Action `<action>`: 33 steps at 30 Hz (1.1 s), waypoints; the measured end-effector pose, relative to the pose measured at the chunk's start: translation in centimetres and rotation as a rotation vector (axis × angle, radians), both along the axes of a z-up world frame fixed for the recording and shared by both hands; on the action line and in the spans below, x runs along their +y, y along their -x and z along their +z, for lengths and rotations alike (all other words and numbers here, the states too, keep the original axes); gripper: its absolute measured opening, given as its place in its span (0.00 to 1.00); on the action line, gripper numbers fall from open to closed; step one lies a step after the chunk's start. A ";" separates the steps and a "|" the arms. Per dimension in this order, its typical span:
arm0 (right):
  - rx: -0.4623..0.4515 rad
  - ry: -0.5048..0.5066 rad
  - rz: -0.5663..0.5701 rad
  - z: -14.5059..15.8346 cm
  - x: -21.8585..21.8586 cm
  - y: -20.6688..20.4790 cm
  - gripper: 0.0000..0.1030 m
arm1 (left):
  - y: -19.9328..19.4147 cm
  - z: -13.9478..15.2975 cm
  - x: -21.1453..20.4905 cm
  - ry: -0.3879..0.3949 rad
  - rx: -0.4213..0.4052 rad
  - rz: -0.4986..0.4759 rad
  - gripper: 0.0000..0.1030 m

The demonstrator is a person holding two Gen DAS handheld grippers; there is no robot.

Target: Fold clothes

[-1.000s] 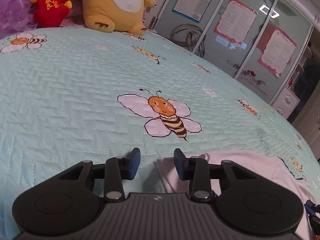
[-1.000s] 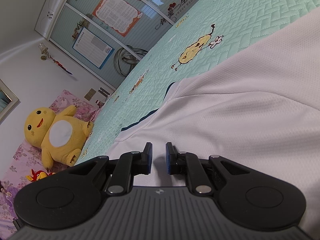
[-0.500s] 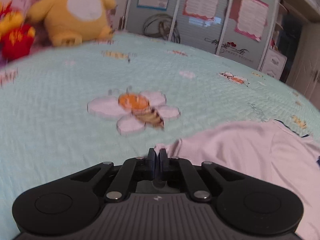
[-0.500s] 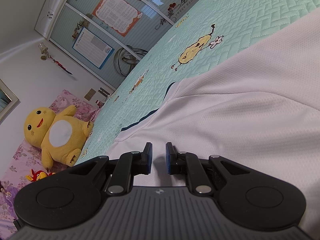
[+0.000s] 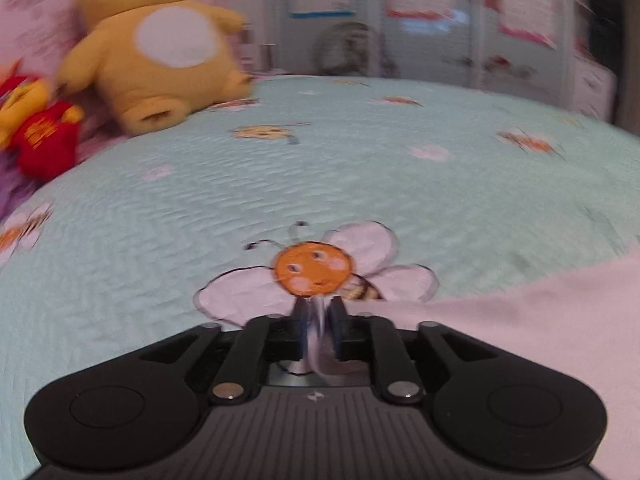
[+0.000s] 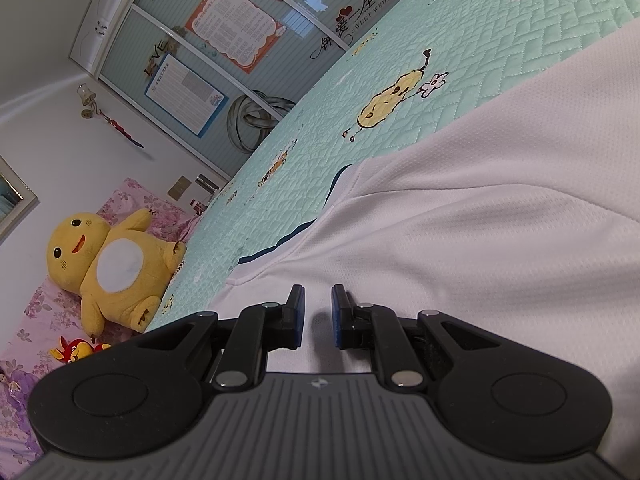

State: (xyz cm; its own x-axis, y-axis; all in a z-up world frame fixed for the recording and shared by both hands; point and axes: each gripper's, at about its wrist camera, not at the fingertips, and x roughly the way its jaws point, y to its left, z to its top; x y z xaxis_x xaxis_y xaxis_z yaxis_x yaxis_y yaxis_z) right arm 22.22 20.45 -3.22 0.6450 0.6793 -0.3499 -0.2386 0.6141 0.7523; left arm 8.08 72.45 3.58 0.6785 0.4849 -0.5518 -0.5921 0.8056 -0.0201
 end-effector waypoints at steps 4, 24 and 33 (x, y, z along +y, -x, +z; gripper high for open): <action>0.000 0.000 0.000 0.0 -0.1 0.0 0.13 | 4.6 0.6 0.6 0.179 -0.156 0.077 0.40; 0.002 0.000 -0.001 0.4 0.2 0.1 0.13 | 11.0 0.8 -5.1 0.379 -0.253 0.121 0.02; 0.003 -0.001 -0.002 0.4 0.3 0.1 0.13 | 12.6 -0.2 -5.5 0.413 -0.182 0.188 0.03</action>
State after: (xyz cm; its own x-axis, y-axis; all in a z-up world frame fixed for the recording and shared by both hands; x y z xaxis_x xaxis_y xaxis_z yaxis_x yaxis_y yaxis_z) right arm 22.15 20.79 -2.83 0.6454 0.6786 -0.3507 -0.2356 0.6136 0.7537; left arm -4.53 66.97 3.34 0.7031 0.3740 -0.6048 -0.6841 0.5878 -0.4318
